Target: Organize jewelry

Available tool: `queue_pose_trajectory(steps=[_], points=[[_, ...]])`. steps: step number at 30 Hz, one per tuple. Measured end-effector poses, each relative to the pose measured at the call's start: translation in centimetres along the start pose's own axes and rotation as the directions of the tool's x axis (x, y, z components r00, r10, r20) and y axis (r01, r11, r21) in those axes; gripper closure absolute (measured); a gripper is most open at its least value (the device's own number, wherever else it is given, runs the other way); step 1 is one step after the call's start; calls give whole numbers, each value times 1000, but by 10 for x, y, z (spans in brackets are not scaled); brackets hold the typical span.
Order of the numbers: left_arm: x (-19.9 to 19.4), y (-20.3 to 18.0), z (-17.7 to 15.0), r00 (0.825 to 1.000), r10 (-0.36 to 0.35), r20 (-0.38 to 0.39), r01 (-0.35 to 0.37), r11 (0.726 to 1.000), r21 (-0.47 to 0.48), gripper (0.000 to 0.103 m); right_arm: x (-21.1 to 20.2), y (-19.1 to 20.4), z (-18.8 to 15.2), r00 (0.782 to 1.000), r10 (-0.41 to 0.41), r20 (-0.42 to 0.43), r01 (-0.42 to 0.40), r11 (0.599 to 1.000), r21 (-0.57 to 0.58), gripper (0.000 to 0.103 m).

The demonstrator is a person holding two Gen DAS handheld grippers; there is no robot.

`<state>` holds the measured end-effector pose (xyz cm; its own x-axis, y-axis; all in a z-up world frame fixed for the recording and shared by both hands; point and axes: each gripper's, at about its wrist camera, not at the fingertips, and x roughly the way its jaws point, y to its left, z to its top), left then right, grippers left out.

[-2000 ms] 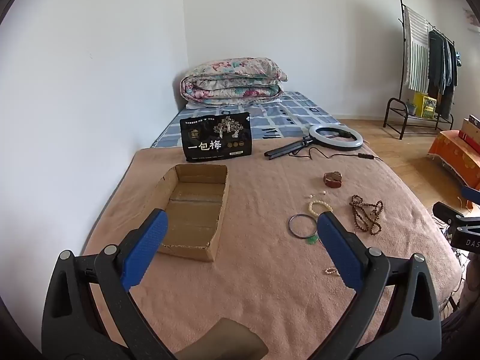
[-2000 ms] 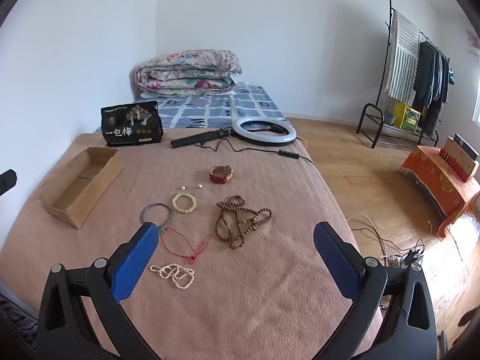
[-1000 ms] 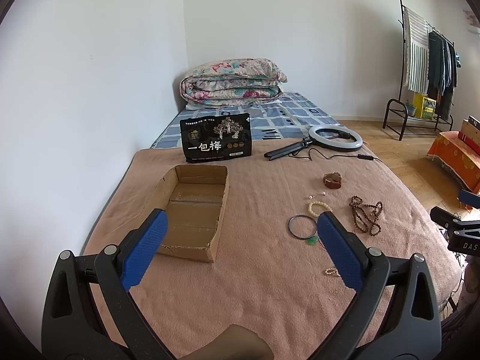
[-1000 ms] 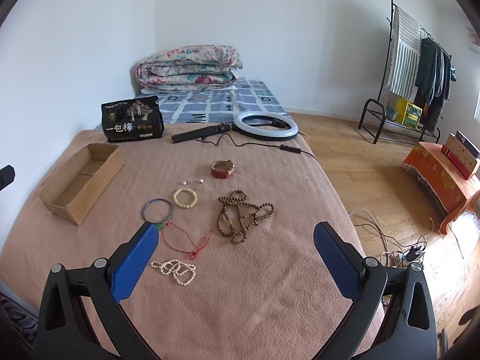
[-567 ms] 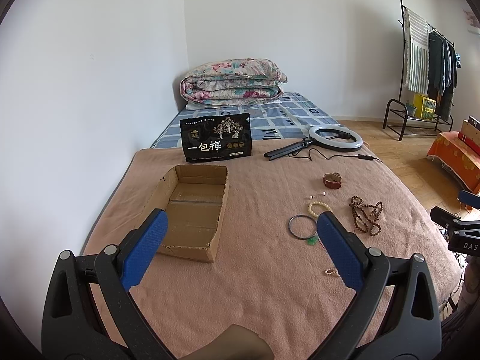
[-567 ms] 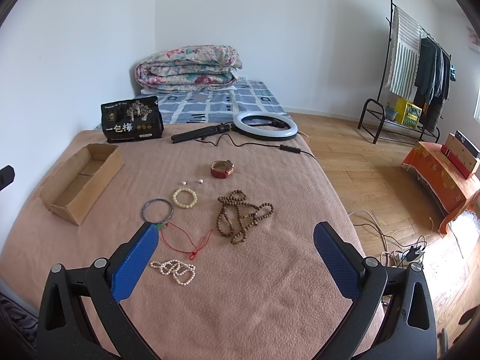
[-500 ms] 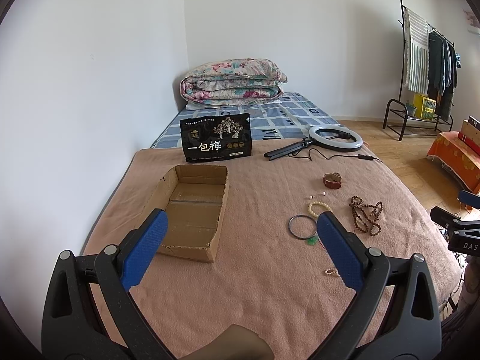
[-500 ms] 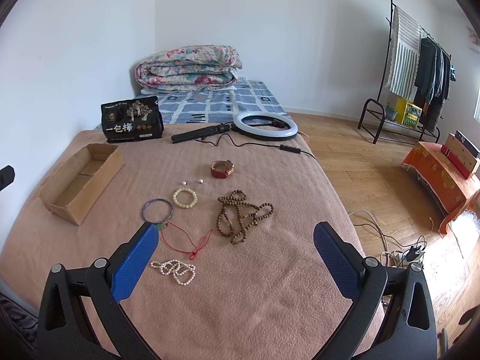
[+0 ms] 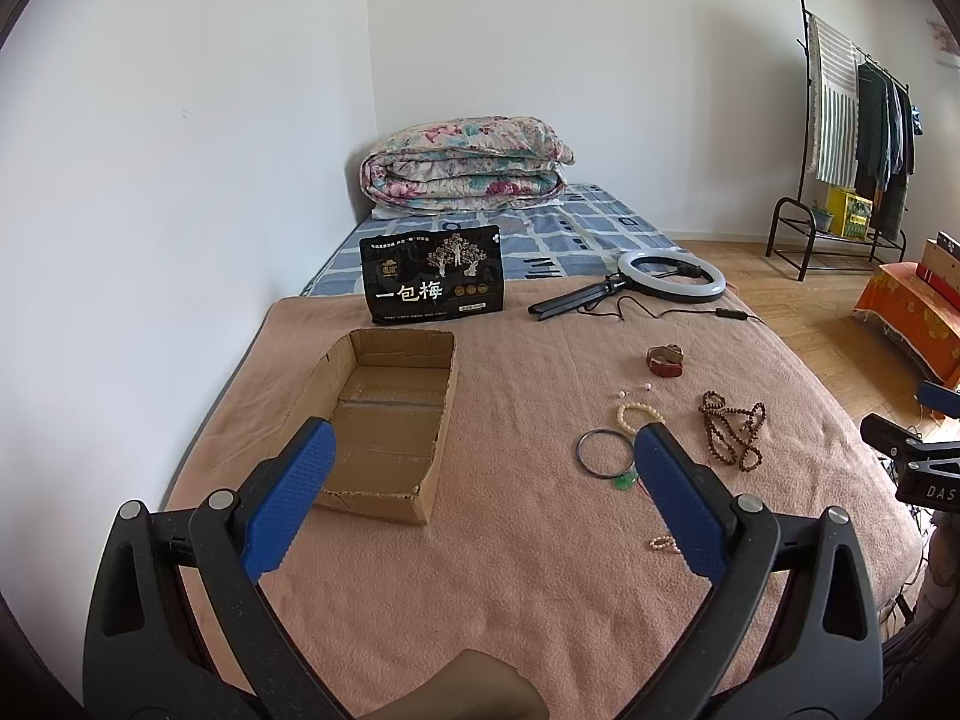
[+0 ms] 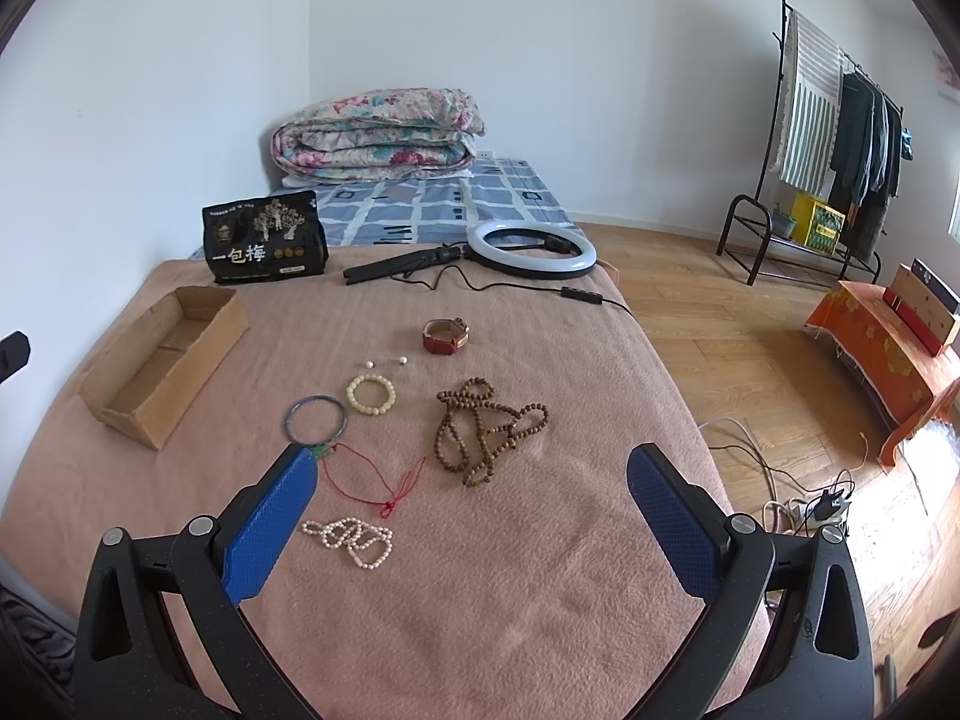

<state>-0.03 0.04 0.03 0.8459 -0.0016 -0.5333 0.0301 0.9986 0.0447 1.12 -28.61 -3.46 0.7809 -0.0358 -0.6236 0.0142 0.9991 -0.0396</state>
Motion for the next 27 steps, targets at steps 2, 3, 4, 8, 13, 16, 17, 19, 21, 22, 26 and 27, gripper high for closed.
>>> queue_pose_trajectory(steps=[2, 3, 4, 8, 13, 16, 17, 19, 21, 22, 26, 27], points=[[0, 0, 0, 1000, -1, 0, 1, 1000, -1, 2, 1, 1, -1, 1000, -7, -2, 7, 1000, -8, 1], [0, 0, 0, 1000, 0, 0, 0, 1000, -1, 2, 1, 2, -1, 1000, -6, -3, 6, 1000, -12, 1], [0, 0, 0, 1000, 0, 0, 0, 1000, 0, 2, 1, 3, -1, 1000, -5, -4, 5, 1000, -14, 1], [0, 0, 0, 1000, -1, 0, 1, 1000, 0, 2, 2, 2, -2, 1000, 4, -10, -4, 1000, -10, 1], [0, 0, 0, 1000, -1, 0, 1, 1000, -1, 2, 3, 3, -1, 1000, 8, -15, -8, 1000, -7, 1], [0, 0, 0, 1000, 0, -1, 0, 1000, -1, 2, 3, 3, -1, 1000, 8, -16, -8, 1000, -7, 1], [0, 0, 0, 1000, 0, -1, 0, 1000, -1, 2, 3, 3, -1, 1000, 7, -17, -7, 1000, -7, 1], [0, 0, 0, 1000, 0, 0, 0, 1000, 1, 2, 3, 3, -1, 1000, 4, -17, -4, 1000, -8, 1], [0, 0, 0, 1000, -1, -1, 1, 1000, -1, 2, 3, 3, 0, 1000, 2, -18, -2, 1000, -9, 1], [0, 1, 0, 1000, 0, -1, 0, 1000, -1, 2, 3, 3, 0, 1000, 1, -19, -1, 1000, -9, 1], [0, 0, 0, 1000, 0, -2, 0, 1000, -1, 2, 4, 4, 1, 1000, -2, -19, 2, 1000, -8, 1], [0, 0, 0, 1000, 0, -2, 0, 1000, -1, 2, 4, 4, 0, 1000, -1, -19, 1, 1000, -8, 1]])
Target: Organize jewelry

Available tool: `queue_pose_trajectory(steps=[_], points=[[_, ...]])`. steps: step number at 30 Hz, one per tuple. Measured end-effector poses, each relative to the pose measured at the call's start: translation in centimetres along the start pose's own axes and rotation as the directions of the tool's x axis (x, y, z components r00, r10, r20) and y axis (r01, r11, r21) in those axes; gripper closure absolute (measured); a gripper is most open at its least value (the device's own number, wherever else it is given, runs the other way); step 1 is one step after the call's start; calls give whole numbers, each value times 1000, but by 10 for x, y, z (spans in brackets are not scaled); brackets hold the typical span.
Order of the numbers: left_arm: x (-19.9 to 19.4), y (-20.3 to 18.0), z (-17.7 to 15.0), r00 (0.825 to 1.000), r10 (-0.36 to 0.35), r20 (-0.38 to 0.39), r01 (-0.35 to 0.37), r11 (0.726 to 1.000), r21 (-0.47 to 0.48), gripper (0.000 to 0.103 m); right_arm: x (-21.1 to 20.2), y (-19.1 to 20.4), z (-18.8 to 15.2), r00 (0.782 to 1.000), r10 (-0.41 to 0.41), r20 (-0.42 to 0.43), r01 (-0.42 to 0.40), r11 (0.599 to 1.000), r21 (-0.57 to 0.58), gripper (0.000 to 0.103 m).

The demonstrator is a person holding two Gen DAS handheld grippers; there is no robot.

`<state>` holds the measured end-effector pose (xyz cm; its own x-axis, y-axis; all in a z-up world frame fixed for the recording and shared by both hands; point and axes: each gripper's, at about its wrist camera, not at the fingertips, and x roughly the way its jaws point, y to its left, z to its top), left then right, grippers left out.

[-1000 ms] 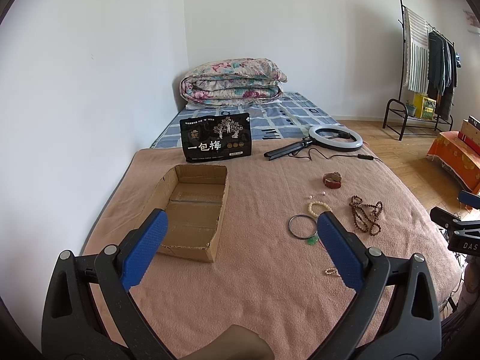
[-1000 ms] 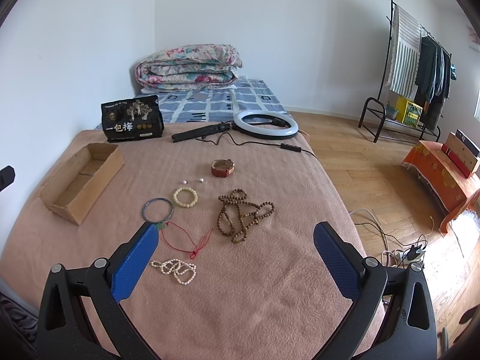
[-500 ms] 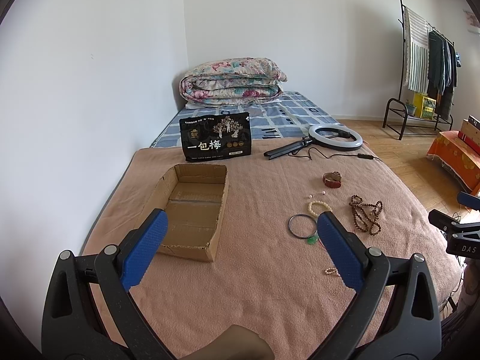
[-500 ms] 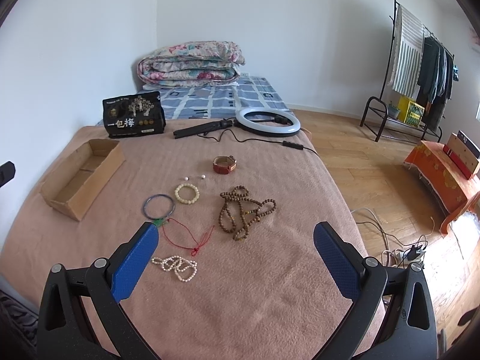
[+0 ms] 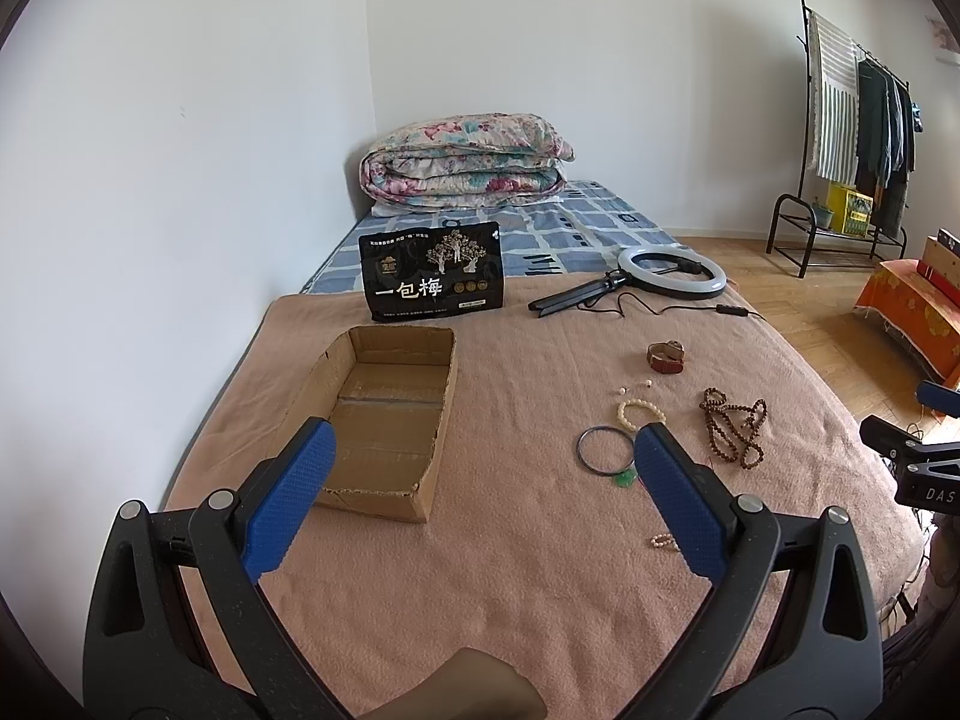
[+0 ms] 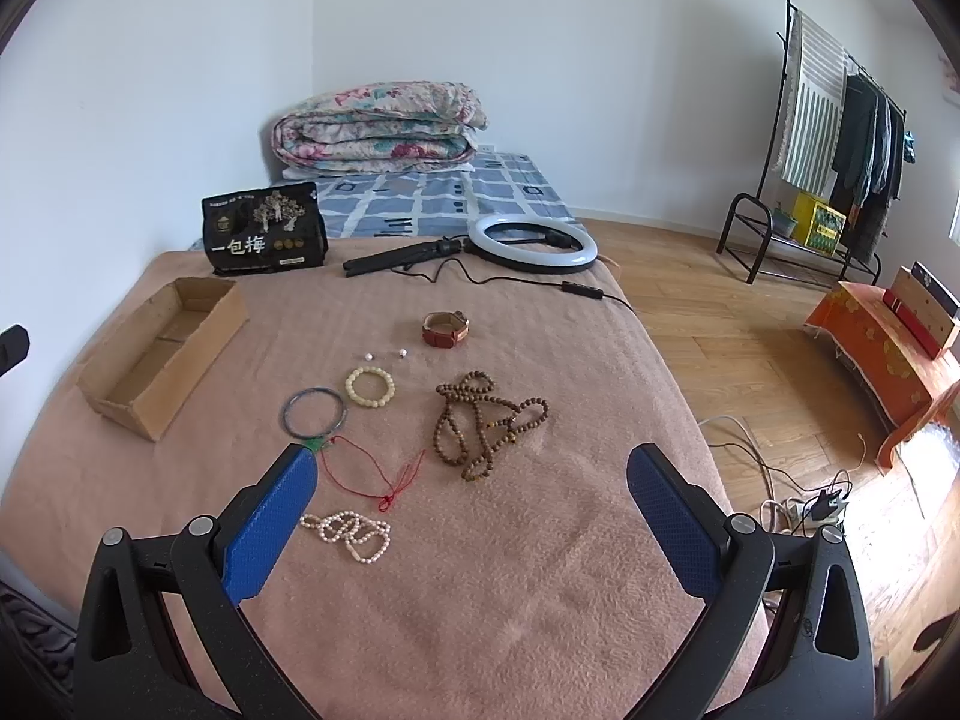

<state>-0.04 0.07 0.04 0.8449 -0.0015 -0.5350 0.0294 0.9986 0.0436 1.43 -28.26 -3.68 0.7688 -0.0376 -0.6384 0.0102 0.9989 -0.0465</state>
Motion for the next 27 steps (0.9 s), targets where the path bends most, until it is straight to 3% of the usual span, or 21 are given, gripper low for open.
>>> queue_pose_trajectory(steps=[10, 15, 18, 24, 27], points=[[17, 1, -5, 1000, 2, -27, -1, 1000, 14, 2, 8, -9, 0, 1000, 3, -23, -3, 1000, 26, 1], [34, 2, -10, 996, -27, -90, 28, 1000, 5, 2, 20, -21, -1, 999, 19, -40, -16, 997, 75, 1], [41, -2, -13, 991, -53, -122, 56, 998, 21, 2, 30, -37, -3, 996, 79, -45, -72, 986, 148, 1], [60, -16, -20, 978, -90, -188, 102, 993, 54, 2, 44, -54, -1, 996, 49, -74, -33, 979, 202, 1], [73, -21, -20, 967, -120, -224, 135, 990, 51, 12, 58, -58, 6, 994, 53, -100, -32, 980, 198, 1]])
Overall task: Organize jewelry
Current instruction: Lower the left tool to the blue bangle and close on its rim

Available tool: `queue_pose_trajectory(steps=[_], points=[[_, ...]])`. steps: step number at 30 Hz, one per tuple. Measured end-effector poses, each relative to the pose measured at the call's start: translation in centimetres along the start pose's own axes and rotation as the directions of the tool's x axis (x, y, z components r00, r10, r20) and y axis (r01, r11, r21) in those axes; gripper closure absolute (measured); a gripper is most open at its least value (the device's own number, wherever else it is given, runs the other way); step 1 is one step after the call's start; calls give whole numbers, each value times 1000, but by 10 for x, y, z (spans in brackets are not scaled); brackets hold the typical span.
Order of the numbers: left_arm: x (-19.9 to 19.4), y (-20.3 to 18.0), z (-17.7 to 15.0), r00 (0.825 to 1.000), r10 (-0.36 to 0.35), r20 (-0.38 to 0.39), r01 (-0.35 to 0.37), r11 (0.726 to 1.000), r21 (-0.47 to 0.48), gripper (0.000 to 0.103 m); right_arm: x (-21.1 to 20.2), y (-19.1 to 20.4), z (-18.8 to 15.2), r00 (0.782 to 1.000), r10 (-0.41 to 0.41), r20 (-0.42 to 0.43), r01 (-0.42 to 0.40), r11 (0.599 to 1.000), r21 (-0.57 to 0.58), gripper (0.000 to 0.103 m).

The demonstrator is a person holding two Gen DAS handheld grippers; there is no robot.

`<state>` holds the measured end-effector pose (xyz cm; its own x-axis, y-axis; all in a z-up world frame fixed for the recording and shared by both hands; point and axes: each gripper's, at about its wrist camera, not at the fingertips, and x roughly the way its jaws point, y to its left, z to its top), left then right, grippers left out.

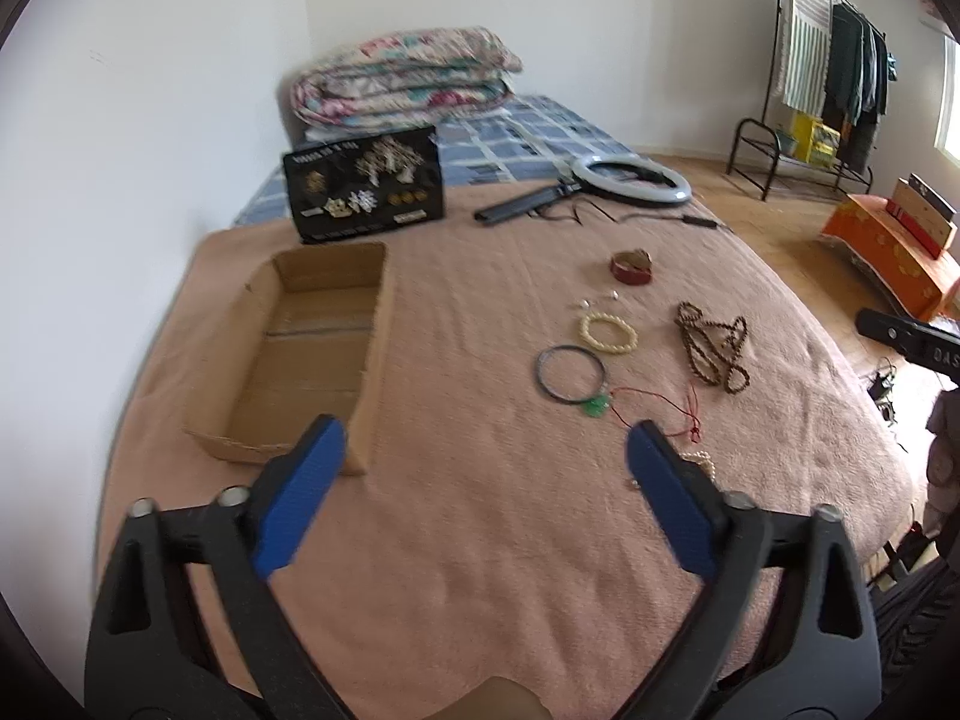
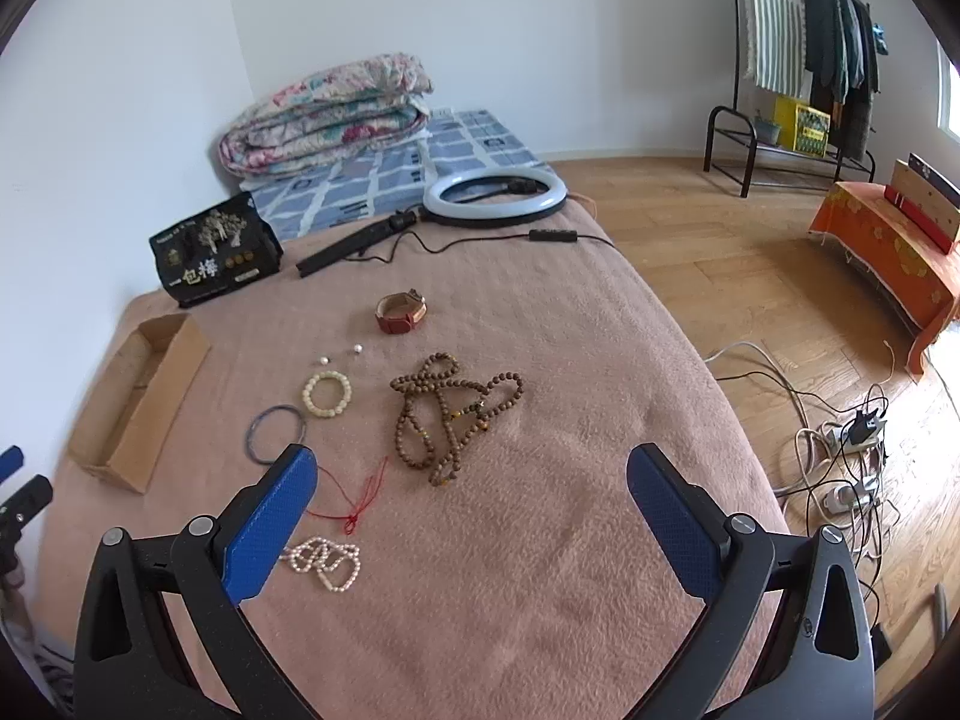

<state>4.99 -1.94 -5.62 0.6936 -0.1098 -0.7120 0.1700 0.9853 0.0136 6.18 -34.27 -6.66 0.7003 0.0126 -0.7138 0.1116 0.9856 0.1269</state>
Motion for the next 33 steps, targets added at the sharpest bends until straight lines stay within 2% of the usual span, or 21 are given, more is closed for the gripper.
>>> queue_pose_trajectory(steps=[3, 5, 8, 10, 12, 14, 16, 17, 20, 21, 26, 27, 29, 33], points=[[15, -3, 6, 999, -35, -29, 35, 999, -3, 19, 16, 6, 7, 999, 31, -41, -33, 998, -50, 1], [27, -4, 10, 995, -76, -62, 76, 997, -10, 21, 27, 12, 9, 996, 51, -72, -58, 994, -97, 1], [47, -8, 17, 991, -92, -102, 91, 996, -11, 33, 42, 25, 6, 991, 75, -113, -94, 980, -176, 1], [61, -12, 21, 987, -100, -122, 101, 995, 0, 36, 51, 34, 3, 986, 97, -139, -126, 967, -221, 2], [76, -14, 25, 983, -111, -143, 113, 994, 6, 45, 61, 43, 0, 976, 129, -176, -171, 953, -251, 5], [92, -16, 28, 976, -135, -173, 138, 990, 2, 47, 73, 53, -5, 965, 144, -220, -205, 936, -287, 12], [111, -18, 31, 972, -135, -193, 136, 991, -4, 54, 82, 59, -10, 957, 136, -256, -215, 925, -313, 17], [120, -18, 32, 967, -145, -212, 146, 989, -8, 58, 89, 60, -12, 951, 135, -278, -223, 923, -314, 23], [145, -22, 36, 953, -171, -248, 173, 985, -14, 62, 109, 63, -18, 922, 155, -354, -265, 920, -288, 36], [153, -24, 37, 953, -166, -255, 170, 985, -10, 63, 115, 66, -19, 915, 158, -371, -275, 917, -288, 38], [189, -20, 40, 942, -172, -288, 164, 985, -53, 65, 129, 78, -18, 905, 172, -390, -300, 907, -296, 40], [195, -20, 41, 940, -176, -293, 166, 984, -61, 67, 132, 81, -18, 901, 177, -395, -307, 905, -295, 41], [208, -19, 41, 934, -176, -310, 164, 984, -63, 73, 139, 84, -17, 897, 173, -407, -312, 901, -303, 53], [231, -20, 38, 928, -162, -337, 151, 987, -59, 75, 154, 87, -20, 884, 169, -436, -322, 896, -307, 54]])
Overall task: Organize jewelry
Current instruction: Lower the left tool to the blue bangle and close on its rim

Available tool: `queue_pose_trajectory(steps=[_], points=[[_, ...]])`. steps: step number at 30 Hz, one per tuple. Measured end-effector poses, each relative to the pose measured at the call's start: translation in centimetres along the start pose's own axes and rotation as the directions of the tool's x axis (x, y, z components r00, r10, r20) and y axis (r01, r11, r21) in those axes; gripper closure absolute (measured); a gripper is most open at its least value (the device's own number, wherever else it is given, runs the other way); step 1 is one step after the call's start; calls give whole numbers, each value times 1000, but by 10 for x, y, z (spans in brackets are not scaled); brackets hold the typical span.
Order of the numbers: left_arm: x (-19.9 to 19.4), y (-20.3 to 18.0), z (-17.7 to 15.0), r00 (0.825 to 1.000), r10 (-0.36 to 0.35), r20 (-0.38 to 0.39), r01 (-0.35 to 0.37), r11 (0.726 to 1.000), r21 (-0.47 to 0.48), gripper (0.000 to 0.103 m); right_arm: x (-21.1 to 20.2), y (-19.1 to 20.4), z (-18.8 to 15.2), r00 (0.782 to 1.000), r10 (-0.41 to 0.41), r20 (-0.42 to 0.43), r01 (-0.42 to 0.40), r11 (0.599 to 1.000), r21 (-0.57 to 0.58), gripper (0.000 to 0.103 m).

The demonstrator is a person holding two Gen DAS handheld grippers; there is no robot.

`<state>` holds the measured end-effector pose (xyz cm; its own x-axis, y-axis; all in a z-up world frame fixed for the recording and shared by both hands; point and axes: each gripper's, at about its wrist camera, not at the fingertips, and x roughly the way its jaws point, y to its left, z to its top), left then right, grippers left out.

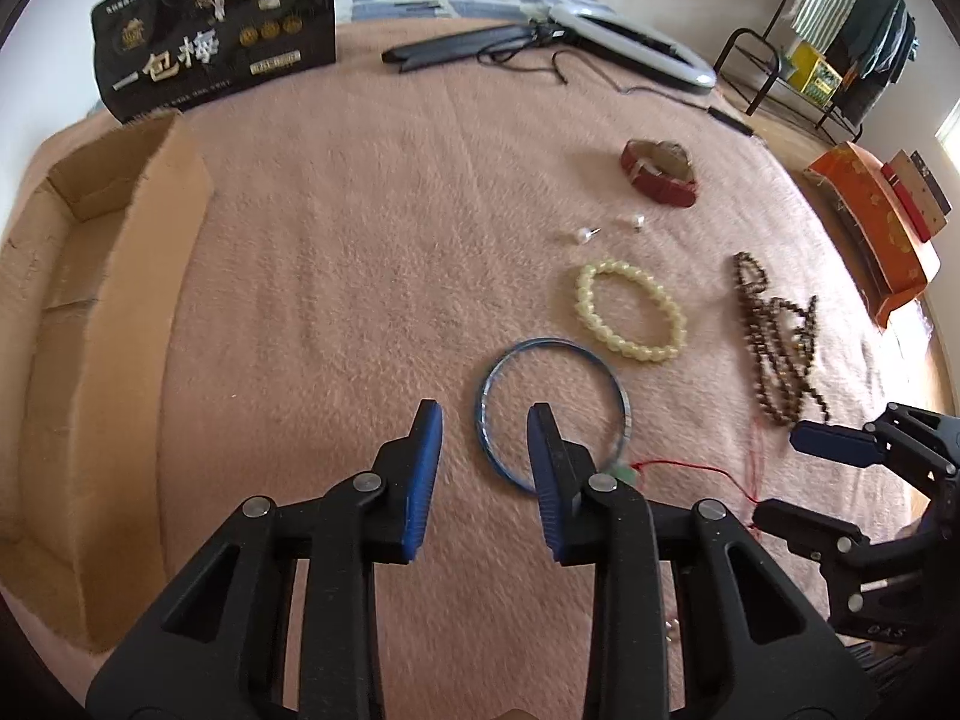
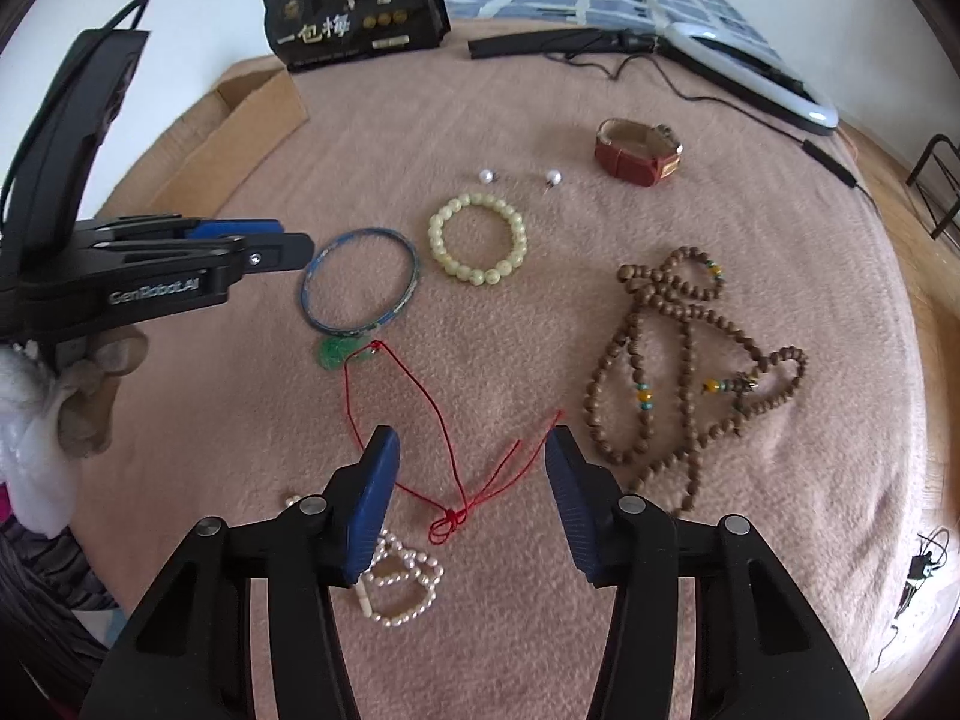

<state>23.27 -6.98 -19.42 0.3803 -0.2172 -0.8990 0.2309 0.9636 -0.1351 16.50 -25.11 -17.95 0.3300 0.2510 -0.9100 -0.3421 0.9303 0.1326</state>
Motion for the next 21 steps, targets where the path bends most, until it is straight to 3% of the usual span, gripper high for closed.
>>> queue_pose_trajectory(steps=[4, 10, 15, 19, 21], points=[[17, 6, 2, 999, -21, -31, 20, 1000, -21, 80, 11, -2, 2, 1000, 5, -24, -5, 1000, -2, 61], [26, 5, 5, 1000, -10, -24, 10, 1000, -10, 86, 28, -2, 8, 998, 26, -50, -26, 1000, -3, 62], [30, 1, 7, 1000, 7, -7, -7, 1000, 12, 95, 39, 6, 10, 998, -6, -64, 4, 999, -38, 64], [31, 1, 7, 1000, -1, 1, 1, 1000, 15, 99, 38, 8, 7, 998, -6, -56, 3, 999, -36, 90], [29, 3, 7, 1000, -6, 2, 6, 1000, 11, 100, 39, 7, 7, 998, 11, -59, -12, 1000, -16, 96]])
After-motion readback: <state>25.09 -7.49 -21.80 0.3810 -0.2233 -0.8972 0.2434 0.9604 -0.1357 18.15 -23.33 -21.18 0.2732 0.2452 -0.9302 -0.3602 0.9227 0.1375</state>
